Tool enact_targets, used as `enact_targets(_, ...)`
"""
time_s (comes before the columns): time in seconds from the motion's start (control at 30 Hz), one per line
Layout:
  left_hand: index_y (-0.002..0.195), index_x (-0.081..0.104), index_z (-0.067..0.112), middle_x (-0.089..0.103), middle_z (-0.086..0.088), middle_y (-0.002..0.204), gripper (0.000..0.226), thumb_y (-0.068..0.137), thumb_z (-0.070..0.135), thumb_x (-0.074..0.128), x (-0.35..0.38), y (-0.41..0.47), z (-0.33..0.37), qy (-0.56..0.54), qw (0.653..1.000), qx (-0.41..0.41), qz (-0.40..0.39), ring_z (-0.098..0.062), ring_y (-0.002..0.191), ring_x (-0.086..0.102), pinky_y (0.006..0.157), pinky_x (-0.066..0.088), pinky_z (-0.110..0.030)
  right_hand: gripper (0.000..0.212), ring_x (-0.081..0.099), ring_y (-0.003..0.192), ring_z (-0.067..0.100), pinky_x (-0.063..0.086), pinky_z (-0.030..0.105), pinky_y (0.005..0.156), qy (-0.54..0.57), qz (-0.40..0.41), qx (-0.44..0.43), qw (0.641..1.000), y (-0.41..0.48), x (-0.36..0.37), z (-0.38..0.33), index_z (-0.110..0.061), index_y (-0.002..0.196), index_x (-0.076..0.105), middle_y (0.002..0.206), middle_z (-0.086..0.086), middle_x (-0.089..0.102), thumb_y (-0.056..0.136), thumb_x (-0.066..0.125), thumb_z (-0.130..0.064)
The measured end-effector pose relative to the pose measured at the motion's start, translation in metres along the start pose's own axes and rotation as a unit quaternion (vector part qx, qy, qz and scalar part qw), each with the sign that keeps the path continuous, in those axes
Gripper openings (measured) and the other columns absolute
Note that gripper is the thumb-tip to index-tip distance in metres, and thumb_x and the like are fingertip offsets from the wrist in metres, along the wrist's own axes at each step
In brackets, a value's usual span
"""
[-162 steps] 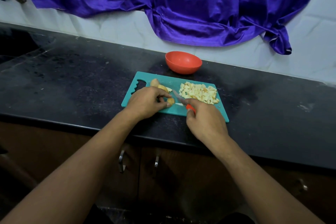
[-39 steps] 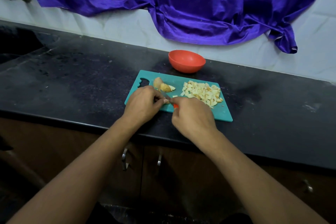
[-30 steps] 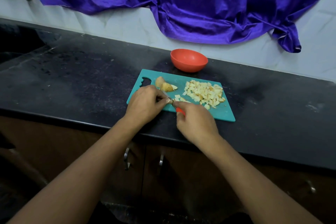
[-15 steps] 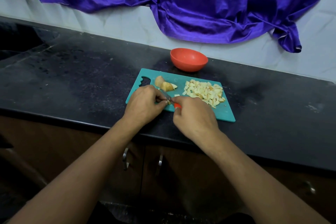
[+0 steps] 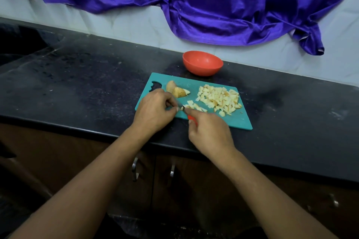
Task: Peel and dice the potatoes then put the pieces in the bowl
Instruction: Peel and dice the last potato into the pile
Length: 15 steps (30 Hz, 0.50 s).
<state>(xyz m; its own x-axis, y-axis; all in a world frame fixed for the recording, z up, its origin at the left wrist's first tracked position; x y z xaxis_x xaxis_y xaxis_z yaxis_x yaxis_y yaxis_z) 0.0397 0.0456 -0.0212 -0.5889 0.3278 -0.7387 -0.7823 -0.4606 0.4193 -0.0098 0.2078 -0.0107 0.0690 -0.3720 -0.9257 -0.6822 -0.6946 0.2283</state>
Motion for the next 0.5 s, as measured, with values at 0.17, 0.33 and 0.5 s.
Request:
enact_targets(0.17,0.092,0.07,0.028,0.057,0.014,0.087,0.013,0.084,0.019,0.075,0.002,0.002,-0.004,-0.012,1.0,-0.01,0.003,-0.001,0.077,0.056,0.067,0.041,-0.015,0.034,0.05,0.055,0.007,0.041,0.025,0.054,0.305,0.007,0.122,0.944,0.012,-0.008,0.04,-0.032,0.132,0.069,0.065,-0.014,0.06,0.102,0.061,-0.019)
enact_targets(0.33,0.089,0.064,0.027,0.06,0.01,0.089,0.021,0.081,0.008,0.068,0.002,0.003,-0.004,-0.018,1.0,-0.022,0.01,-0.004,0.079,0.057,0.07,0.05,-0.022,0.04,0.055,0.068,0.004,0.04,0.022,0.059,0.072,0.021,-0.019,0.997,-0.012,-0.011,0.023,-0.044,0.143,0.055,0.09,-0.016,0.063,0.104,0.054,-0.033)
enact_targets(0.5,0.085,0.061,0.028,0.06,0.01,0.087,0.022,0.079,0.008,0.067,0.002,0.003,-0.004,-0.017,1.0,-0.019,0.014,-0.005,0.077,0.058,0.07,0.05,-0.025,0.047,0.061,0.087,0.014,0.049,0.035,0.068,-0.09,0.019,-0.097,0.991,-0.015,-0.007,0.017,-0.039,0.152,0.046,0.1,-0.007,0.068,0.105,0.044,-0.033)
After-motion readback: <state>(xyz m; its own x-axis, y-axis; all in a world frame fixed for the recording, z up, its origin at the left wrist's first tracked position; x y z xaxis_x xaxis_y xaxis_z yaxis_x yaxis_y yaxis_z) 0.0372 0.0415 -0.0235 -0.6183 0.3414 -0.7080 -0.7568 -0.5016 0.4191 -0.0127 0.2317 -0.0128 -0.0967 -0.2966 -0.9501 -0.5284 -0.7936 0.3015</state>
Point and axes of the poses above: each hand's wrist, its own y-axis towards the middle knuckle, its own x-axis out of the palm, z = x × y, the point moved 4 cm from there along y, towards the middle knuckle
